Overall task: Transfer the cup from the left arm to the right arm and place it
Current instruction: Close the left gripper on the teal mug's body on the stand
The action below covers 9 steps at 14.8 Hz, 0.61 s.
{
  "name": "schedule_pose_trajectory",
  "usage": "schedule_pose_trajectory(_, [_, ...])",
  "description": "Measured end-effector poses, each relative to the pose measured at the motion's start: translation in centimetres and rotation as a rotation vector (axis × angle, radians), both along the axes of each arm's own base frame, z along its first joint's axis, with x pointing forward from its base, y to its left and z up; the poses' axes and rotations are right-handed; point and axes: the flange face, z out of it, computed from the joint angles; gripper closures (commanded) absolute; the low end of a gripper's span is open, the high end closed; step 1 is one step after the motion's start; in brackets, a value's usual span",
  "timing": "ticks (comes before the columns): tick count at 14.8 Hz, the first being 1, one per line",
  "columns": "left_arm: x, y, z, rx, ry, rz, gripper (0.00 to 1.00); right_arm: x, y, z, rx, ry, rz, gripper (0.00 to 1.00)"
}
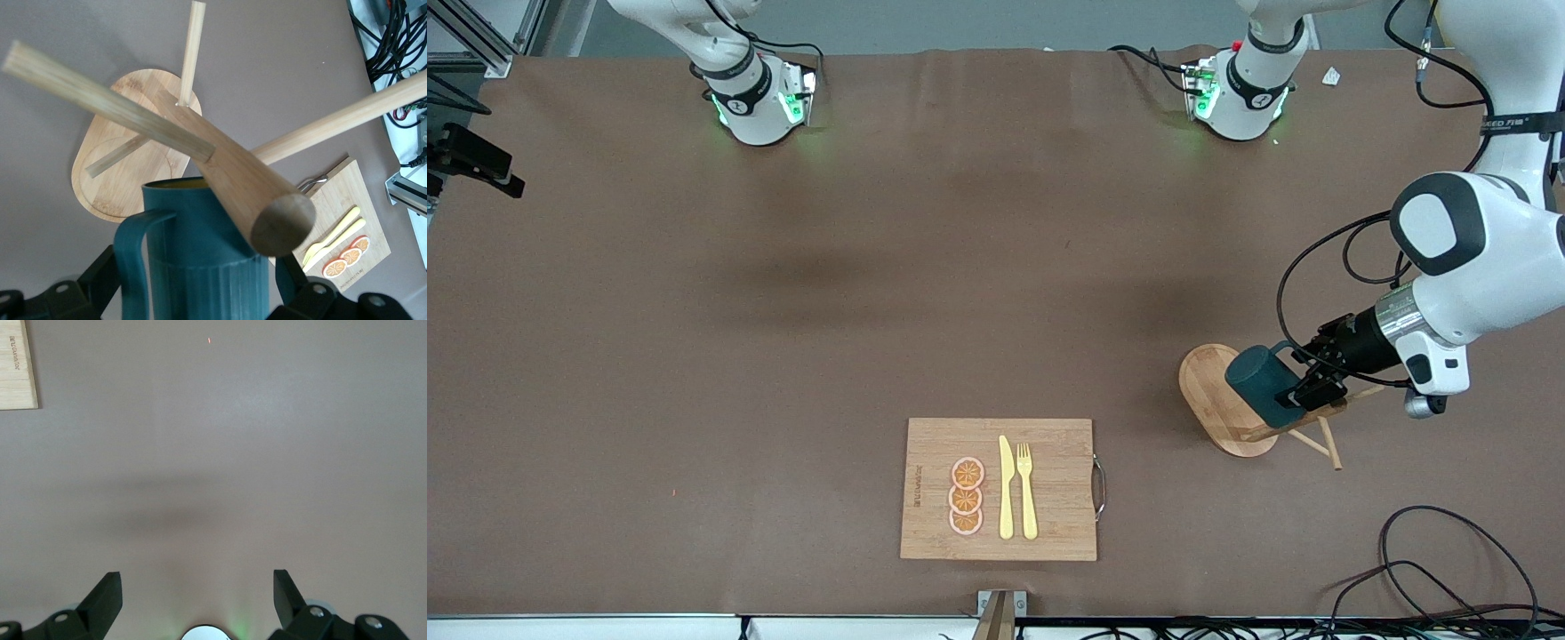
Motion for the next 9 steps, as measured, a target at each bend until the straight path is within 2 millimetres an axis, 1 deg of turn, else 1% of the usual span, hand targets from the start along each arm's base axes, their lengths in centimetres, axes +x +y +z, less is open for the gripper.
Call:
schedule_pose_trajectory(3, [0.18, -0.66, -0.47, -0.002, -0.009, -0.004, 0.00, 0.01, -0.01, -0.02, 0.000, 0.000, 0.000, 0.00])
schedule_pose_trajectory(6, [0.25, -0.70, -0.81, -0.002, -0.008, -0.002, 0.01, 0.08, -0.08, -0.15, 0.000, 0.003, -0.002, 0.00])
schedule_pose_trajectory(7, [0.27, -0.70, -0.89, -0.002, -0.008, -0.002, 0.04, 0.11, -0.11, -0.21, 0.000, 0.004, -0.002, 0.00])
schedule_pose_trajectory(9, [0.29, -0.69, -0.91, -0.002, -0.009, -0.001, 0.17, 0.15, -0.15, -0.28, 0.000, 0.005, -0.003, 0.00])
